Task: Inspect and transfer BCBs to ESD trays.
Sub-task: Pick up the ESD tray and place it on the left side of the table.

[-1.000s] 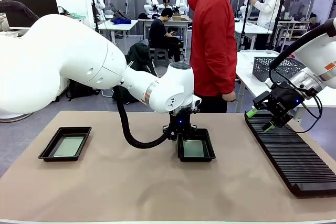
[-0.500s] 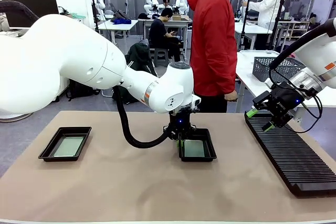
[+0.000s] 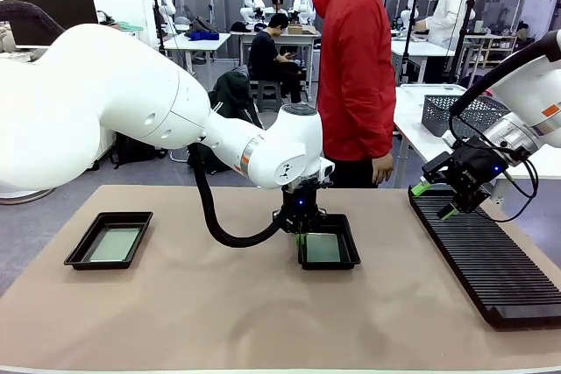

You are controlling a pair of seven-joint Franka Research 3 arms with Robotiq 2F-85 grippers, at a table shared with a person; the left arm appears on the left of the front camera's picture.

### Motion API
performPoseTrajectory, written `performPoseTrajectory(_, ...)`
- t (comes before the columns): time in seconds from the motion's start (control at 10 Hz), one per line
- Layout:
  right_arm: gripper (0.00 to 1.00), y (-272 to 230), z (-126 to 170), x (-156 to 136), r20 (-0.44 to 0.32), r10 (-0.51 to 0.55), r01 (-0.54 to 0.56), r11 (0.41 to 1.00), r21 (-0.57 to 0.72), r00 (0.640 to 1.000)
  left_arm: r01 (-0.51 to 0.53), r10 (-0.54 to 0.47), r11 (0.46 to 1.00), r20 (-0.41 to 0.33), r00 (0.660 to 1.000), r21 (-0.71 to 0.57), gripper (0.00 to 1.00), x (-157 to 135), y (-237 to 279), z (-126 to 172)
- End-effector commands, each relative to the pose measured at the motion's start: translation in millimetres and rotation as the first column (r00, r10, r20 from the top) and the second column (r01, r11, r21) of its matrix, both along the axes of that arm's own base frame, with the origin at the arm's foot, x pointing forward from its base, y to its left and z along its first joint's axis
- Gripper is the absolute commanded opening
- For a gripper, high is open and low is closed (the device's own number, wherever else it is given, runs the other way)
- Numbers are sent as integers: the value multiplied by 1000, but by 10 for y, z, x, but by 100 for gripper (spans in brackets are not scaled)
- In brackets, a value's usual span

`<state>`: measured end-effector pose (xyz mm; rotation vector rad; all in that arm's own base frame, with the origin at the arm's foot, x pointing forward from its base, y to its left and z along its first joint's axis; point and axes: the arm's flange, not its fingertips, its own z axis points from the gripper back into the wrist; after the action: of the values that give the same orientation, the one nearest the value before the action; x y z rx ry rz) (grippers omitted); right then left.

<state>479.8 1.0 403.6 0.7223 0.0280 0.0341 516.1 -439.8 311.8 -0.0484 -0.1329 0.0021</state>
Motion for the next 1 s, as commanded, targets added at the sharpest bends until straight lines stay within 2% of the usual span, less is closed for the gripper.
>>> performPoseTrajectory(0.0, 100, 27, 21, -13, -6, -17, 16, 1000, -3, 1000, -55, 55, 998, 9, 998, 9, 0, -65, 100, 6)
performPoseTrajectory(0.1, 100, 27, 21, -13, -6, -17, 16, 1000, -3, 1000, 0, 0, 1000, 0, 1000, 0, 0, 0, 0, 0)
performPoseTrajectory(0.3, 100, 27, 21, -13, -6, -17, 16, 1000, -3, 1000, -9, 9, 1000, 0, 1000, -1, 3, 4, 3, 1)
performPoseTrajectory(0.6, 100, 27, 21, -13, -6, -17, 16, 1000, -3, 1000, 22, -23, 994, 1, 1000, -105, 3, -22, 220, 179)
performPoseTrajectory(0.9, 100, 27, 21, -13, -6, -17, 16, 1000, -3, 1000, 35, -35, 987, 2, 999, -157, 3, -2, 356, 222)
